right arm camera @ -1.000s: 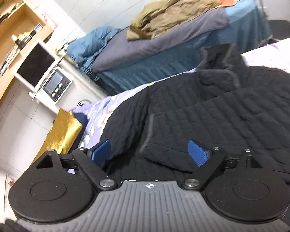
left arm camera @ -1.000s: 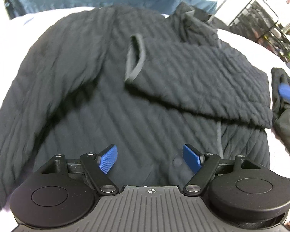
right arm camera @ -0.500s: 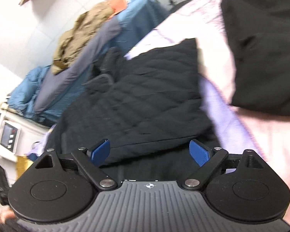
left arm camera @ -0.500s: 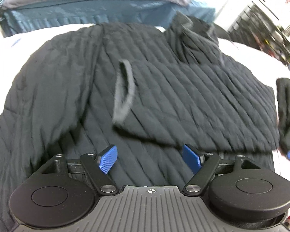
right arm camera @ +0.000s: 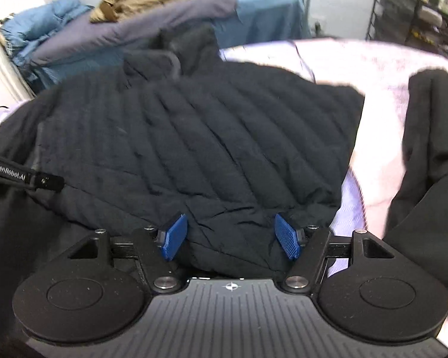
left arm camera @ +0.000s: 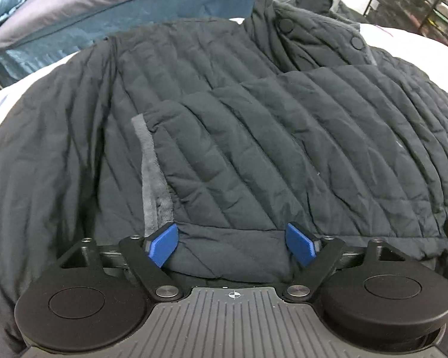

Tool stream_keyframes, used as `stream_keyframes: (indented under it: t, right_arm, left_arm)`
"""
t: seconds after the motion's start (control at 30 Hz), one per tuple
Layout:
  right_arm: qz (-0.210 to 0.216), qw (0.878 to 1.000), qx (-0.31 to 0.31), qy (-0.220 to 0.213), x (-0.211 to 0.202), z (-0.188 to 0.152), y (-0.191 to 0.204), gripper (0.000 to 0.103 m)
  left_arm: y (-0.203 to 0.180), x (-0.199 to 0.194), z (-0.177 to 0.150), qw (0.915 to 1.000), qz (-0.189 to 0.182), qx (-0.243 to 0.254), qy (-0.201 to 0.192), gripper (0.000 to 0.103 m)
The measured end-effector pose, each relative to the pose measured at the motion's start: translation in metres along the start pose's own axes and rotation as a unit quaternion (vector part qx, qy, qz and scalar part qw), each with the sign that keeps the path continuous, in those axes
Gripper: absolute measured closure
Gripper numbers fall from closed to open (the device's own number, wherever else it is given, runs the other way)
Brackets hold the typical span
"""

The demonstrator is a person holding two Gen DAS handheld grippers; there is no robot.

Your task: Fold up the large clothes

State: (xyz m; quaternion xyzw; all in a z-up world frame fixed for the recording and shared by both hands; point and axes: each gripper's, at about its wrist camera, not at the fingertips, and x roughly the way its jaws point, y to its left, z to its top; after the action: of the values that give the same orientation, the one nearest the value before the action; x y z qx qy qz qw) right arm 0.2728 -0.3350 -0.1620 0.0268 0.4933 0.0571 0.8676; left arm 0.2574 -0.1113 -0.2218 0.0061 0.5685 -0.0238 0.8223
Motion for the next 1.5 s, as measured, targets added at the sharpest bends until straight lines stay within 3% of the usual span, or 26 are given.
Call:
stream_keyframes:
  t: [0.3,0.47,0.6,0.73,0.83,1.0,1.1,1.33,1.4,1.5]
  right_arm:
    - [-0.024,0.999,-0.003,0.031,0.02,0.006,0.006,0.022]
    - [-0.012,0.998,0.055,0.012,-0.007,0.006,0.005,0.016]
    - [0.014,0.997,0.075,0.004,-0.034,-0.001,0.006,0.013]
    - [0.037,0.998,0.049,-0.001,-0.059,-0.003,0.019,0.009]
    - [0.056,0.998,0.031,0.001,-0.071,-0.001,0.034,0.009]
    - [0.096,0.995,0.001,0.004,-0.077,-0.002,0.073,0.009]
    - [0.118,0.993,-0.018,0.016,-0.076,-0.002,0.102,0.009]
    - [0.155,0.982,-0.107,0.016,-0.088,-0.013,0.156,0.009]
    - [0.152,0.98,-0.131,0.012,-0.093,-0.018,0.163,0.009]
    - [0.144,0.979,-0.146,0.009,-0.1,-0.025,0.164,0.009]
  left_arm:
    - [0.005,-0.01,-0.002,0.9998,-0.018,-0.008,-0.004,0.0]
    - [0.036,-0.053,-0.037,0.9962,-0.052,-0.057,-0.039,0.0]
    - [0.081,-0.084,-0.079,0.9897,-0.045,-0.124,-0.055,0.0]
    - [0.14,-0.114,-0.131,0.9761,-0.015,-0.206,-0.068,0.0]
    - [0.186,-0.139,-0.17,0.9574,0.01,-0.275,-0.086,0.0]
    - [0.252,-0.16,-0.235,0.9047,0.028,-0.41,-0.112,0.0]
    - [0.274,-0.156,-0.257,0.8829,0.037,-0.455,-0.109,0.0]
    - [0.299,-0.116,-0.25,0.8682,-0.014,-0.487,-0.095,0.0]
    - [0.297,-0.115,-0.247,0.8692,-0.011,-0.484,-0.102,0.0]
    - [0.294,-0.126,-0.228,0.8793,0.006,-0.456,-0.137,0.003]
